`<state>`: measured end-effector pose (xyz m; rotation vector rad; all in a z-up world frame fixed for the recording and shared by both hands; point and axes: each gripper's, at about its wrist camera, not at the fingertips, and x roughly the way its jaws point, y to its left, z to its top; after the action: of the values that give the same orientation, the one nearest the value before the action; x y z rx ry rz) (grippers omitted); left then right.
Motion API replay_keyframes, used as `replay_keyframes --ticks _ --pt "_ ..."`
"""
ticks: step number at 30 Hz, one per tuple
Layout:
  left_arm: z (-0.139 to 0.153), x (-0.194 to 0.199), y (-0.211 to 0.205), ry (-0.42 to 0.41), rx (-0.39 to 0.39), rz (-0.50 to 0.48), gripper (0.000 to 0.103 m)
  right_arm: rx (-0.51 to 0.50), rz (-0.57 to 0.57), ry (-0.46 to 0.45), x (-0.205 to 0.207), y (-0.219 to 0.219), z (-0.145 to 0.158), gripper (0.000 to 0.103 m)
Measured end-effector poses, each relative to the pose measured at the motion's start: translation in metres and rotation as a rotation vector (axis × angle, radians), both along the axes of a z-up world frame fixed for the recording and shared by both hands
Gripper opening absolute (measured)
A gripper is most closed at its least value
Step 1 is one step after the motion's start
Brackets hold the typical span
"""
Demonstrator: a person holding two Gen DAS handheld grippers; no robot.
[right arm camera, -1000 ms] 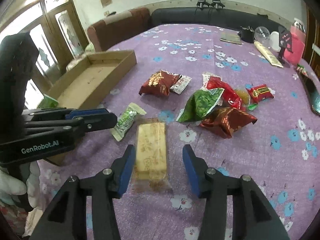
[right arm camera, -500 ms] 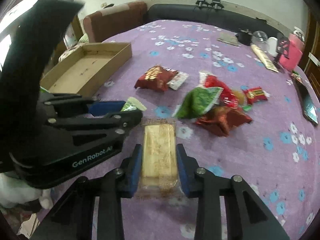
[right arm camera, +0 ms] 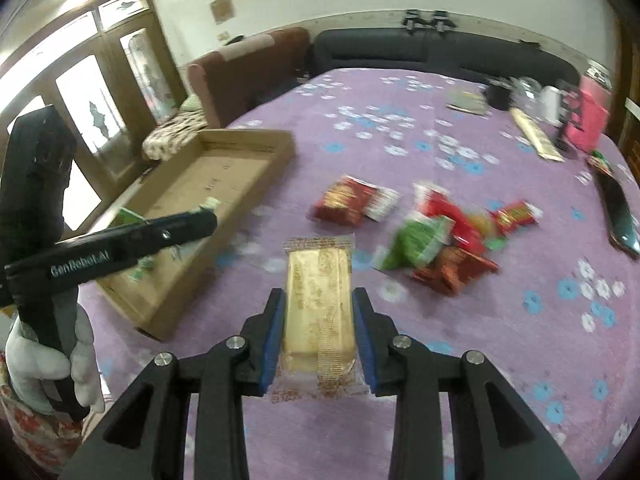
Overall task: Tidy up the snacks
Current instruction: 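Carry the cake and candy into the cardboard tray and release both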
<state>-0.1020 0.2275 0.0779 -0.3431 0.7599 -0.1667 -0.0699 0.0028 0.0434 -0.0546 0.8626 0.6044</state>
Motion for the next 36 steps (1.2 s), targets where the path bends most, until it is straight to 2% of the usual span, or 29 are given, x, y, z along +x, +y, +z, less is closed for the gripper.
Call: replay_keyframes --ticks 9,14,20,23,25,27,32,35,36 --pt "-0.011 0.017 0.075 0.06 0.098 0.142 0.024 0.004 0.14 0.025 0.021 0.102 0.012 0.033" --pt "-0.028 0.03 0.101 0.106 0.097 0.185 0.024 -0.028 0.173 0.08 0.038 0.152 -0.005 0.033" --pt "-0.036 0.03 0.116 0.119 0.054 0.199 0.024 -0.074 0.194 0.134 0.05 0.193 -0.03 0.033" --pt "-0.036 0.027 0.12 0.119 0.03 0.198 0.026 -0.082 0.195 0.135 0.05 0.2 -0.034 0.033" --pt "-0.035 0.025 0.122 0.111 0.006 0.196 0.036 -0.07 0.186 0.132 0.049 0.197 -0.033 0.034" --pt "-0.03 0.02 0.122 0.09 -0.019 0.201 0.04 -0.048 0.182 0.131 0.048 0.193 -0.029 0.035" --pt "-0.005 -0.001 0.113 0.002 -0.059 0.201 0.049 -0.006 0.173 0.088 0.039 0.173 -0.008 0.038" --pt "0.017 -0.015 0.099 -0.07 -0.052 0.188 0.055 0.031 0.128 0.035 0.036 0.143 0.012 0.042" --pt "0.026 -0.02 0.093 -0.1 -0.045 0.183 0.062 0.043 0.107 0.013 0.036 0.132 0.019 0.043"
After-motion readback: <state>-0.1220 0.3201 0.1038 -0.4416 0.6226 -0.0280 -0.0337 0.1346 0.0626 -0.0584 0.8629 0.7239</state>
